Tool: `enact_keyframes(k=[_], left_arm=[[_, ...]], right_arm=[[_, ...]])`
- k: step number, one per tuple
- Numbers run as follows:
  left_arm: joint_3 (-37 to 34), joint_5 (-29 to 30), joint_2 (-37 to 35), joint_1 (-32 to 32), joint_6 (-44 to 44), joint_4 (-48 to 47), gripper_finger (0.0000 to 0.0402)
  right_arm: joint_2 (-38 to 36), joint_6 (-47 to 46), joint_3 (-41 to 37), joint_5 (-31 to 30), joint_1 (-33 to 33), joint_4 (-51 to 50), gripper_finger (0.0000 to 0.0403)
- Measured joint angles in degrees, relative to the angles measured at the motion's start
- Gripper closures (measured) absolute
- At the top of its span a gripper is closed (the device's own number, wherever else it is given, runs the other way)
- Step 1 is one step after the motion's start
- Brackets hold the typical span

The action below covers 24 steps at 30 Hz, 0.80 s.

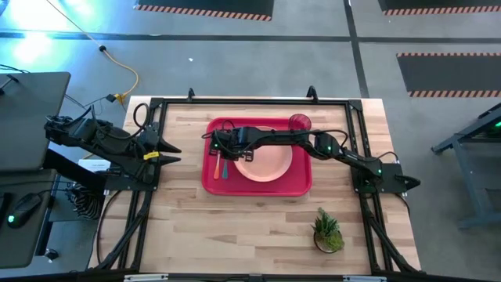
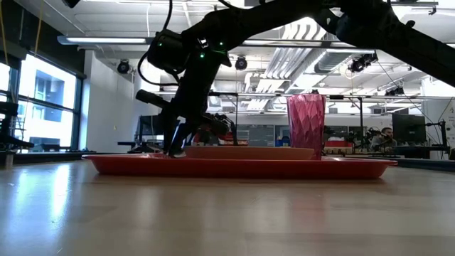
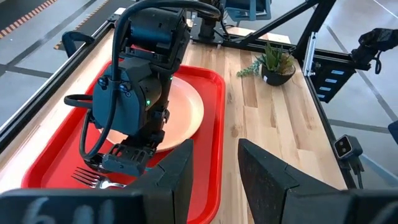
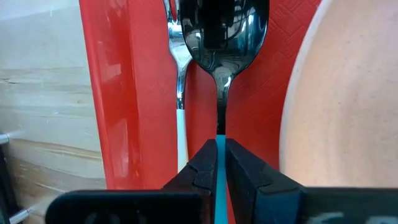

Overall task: Pick and place plate/cup/fork/spoon on tray
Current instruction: Put the spoon on the tray to the right of the fork

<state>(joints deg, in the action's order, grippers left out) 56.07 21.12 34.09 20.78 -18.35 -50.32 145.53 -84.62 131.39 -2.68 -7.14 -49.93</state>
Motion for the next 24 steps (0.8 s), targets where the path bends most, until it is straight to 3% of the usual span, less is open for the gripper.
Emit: enact_keyframes(k=[15,24], left_arm=[[0.0,0.0,0.0,0.0,1.0,0.0,0.0287],[0.0,0.0,0.0,0.0,1.0,0.0,0.0287]], right_arm=[[0.0,-0.4,0.0,1.4,0.0,-0.6,0.0388],[0.0,-0.6,0.0,-0.6,0.0,-1.9,0.0388]])
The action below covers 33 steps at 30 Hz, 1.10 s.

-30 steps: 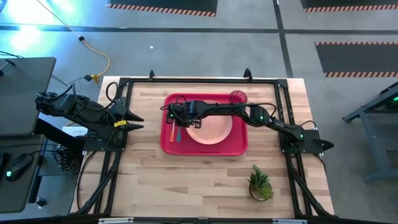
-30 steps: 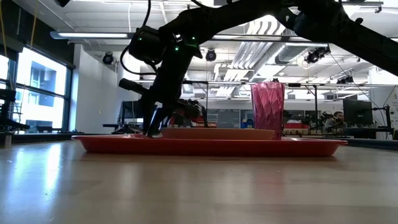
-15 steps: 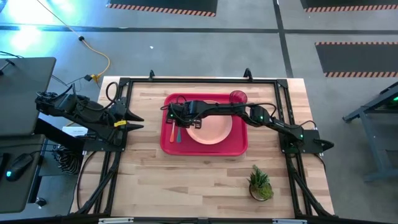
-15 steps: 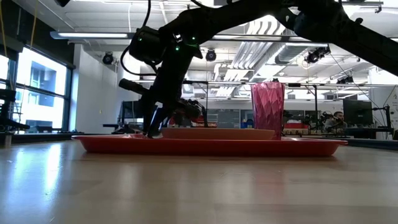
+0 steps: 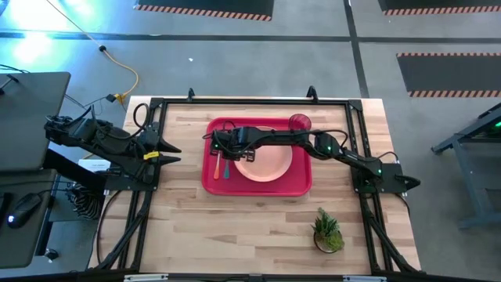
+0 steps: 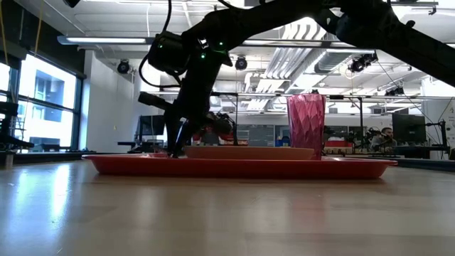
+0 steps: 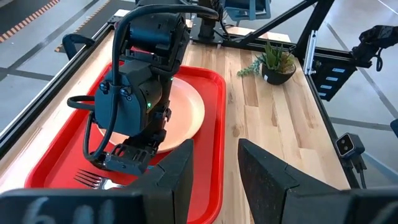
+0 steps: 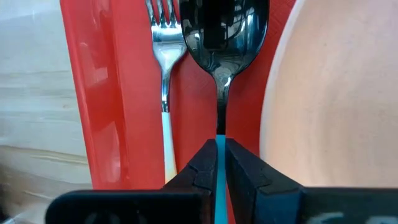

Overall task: Pick and place plate/cup/fork/spoon on tray
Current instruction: Put the spoon on the tray to the right of the fork

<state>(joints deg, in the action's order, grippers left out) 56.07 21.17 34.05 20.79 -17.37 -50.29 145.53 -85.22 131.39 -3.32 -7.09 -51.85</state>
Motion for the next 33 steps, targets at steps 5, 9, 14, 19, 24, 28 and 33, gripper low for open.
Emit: enact_keyframes(k=[5,9,14,19,24,28,33], left_arm=[[0.0,0.0,0.0,0.0,0.0,0.0,0.0287],[0.0,0.0,0.0,0.0,0.0,0.0,0.0287],[0.0,0.0,0.0,0.0,0.0,0.0,0.0287],[0.0,0.0,0.0,0.0,0.0,0.0,0.0287],[0.0,0.0,0.0,0.0,0.0,0.0,0.0287],[0.0,0.0,0.0,0.0,0.0,0.0,0.0287],[0.0,0.0,0.0,0.0,0.0,0.0,0.0287]], right_arm=[[0.0,0.1,0.0,0.1,-0.1,0.0,0.0388],[0.0,0.2,0.0,0.1,-0.1,0.0,0.0388],[0.0,0.2,0.0,-0.6,-0.1,0.0,0.0388],[0.0,0.2,0.0,-0.7,0.1,-0.1,0.0388],[0.0,0.2,0.0,-1.2,0.4,-0.2,0.0388],[0.0,-0.9,0.0,-2.6,1.1,-0.2,0.0388],[0.0,-0.9,0.0,-2.6,1.5,-0.2,0.0388]])
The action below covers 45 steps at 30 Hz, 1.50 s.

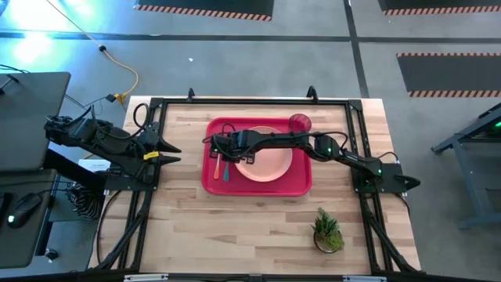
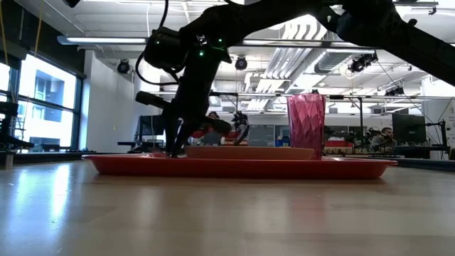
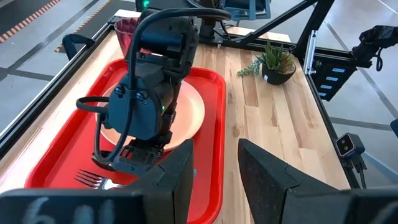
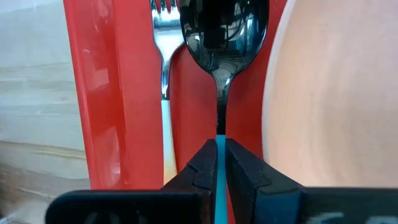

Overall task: Pick and place plate/cup/fork/spoon on tray
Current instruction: Put the spoon on the tray to the right of the fork, then adjust the plate that is on the serving tray

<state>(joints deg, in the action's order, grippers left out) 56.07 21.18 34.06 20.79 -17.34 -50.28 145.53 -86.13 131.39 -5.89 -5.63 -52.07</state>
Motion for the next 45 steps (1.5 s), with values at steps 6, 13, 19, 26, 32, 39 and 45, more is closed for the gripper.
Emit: enact_keyframes(k=[6,13,19,26,32,39,45], left_arm=[[0.0,0.0,0.0,0.0,0.0,0.0,0.0287],[0.0,0.0,0.0,0.0,0.0,0.0,0.0287],[0.0,0.0,0.0,0.0,0.0,0.0,0.0287],[0.0,0.0,0.0,0.0,0.0,0.0,0.0287],[0.0,0.0,0.0,0.0,0.0,0.0,0.0287],[0.0,0.0,0.0,0.0,0.0,0.1,0.0287],[0.0,0.0,0.0,0.0,0.0,0.4,0.0287]], right_arm=[[0.0,-0.7,0.0,-1.3,0.1,0.0,0.0386],[0.0,0.0,0.0,-0.5,0.1,-0.4,0.0332],[0.0,1.2,0.0,-0.7,0.1,-0.4,0.031],[0.0,5.8,1.1,-1.8,-0.1,1.7,0.0309],[-0.2,10.3,3.7,-3.5,-1.0,2.3,0.0309],[-1.7,16.9,3.6,-3.1,-2.5,2.7,0.0309],[-3.5,24.8,3.6,-2.3,-4.8,3.8,0.0309]])
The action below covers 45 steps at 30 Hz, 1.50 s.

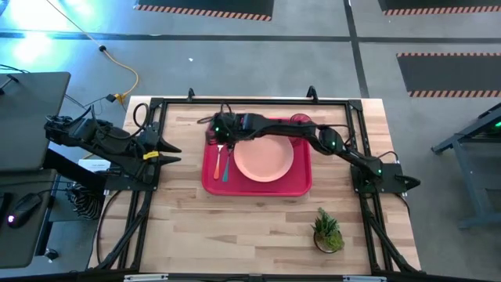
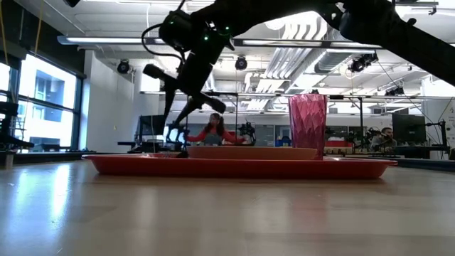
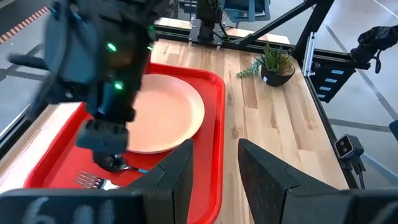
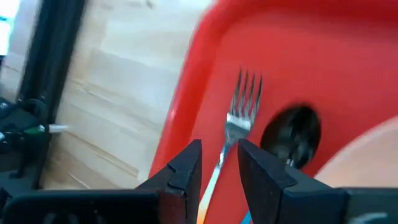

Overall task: Pick and place plate/cup/fork/spoon on tray
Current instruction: Adjust the plate that is on the serving tray

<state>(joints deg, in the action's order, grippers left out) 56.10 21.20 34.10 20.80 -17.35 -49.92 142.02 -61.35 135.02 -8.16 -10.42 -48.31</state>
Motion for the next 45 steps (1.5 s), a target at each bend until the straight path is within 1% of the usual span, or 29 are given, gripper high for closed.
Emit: enact_keyframes(k=[2,8,13,15,19,21,23,26,33,45], left_arm=[[0.0,0.0,0.0,0.0,0.0,0.1,0.0287],[0.0,0.0,0.0,0.0,0.0,0.1,0.0287],[0.0,3.0,0.0,0.0,0.0,0.4,0.0287],[0.0,3.0,0.0,0.0,-1.9,0.5,0.0287],[0.0,3.7,0.0,0.0,-9.4,0.5,0.0287],[0.0,5.0,0.1,0.0,-12.1,0.5,0.0287],[0.0,5.5,0.1,0.0,-12.6,0.5,0.0287],[0.0,6.3,0.1,0.0,-12.5,0.7,0.0287],[0.0,11.7,0.1,0.0,-12.6,0.9,0.0287],[0.0,20.8,0.1,0.0,-12.6,0.9,0.0287]], right_arm=[[-0.6,3.5,0.0,0.5,-1.0,0.3,0.0309],[-1.7,14.3,-0.1,4.3,-3.8,-0.1,0.0309],[-3.8,25.0,0.0,5.2,-5.5,-0.1,0.0309],[-4.3,29.9,0.0,5.2,-6.1,0.6,0.0309],[-4.8,39.3,0.0,5.4,-7.3,1.6,0.0309],[-4.8,43.1,0.0,7.2,-8.0,1.9,0.0309],[-4.8,46.0,0.0,9.8,-8.9,2.4,0.0309],[-4.8,48.9,0.0,11.7,-10.4,2.0,0.0309],[-4.8,52.4,-1.4,14.7,-12.8,1.2,0.0309],[-4.7,52.9,-7.8,15.7,-10.8,2.9,0.0309]])
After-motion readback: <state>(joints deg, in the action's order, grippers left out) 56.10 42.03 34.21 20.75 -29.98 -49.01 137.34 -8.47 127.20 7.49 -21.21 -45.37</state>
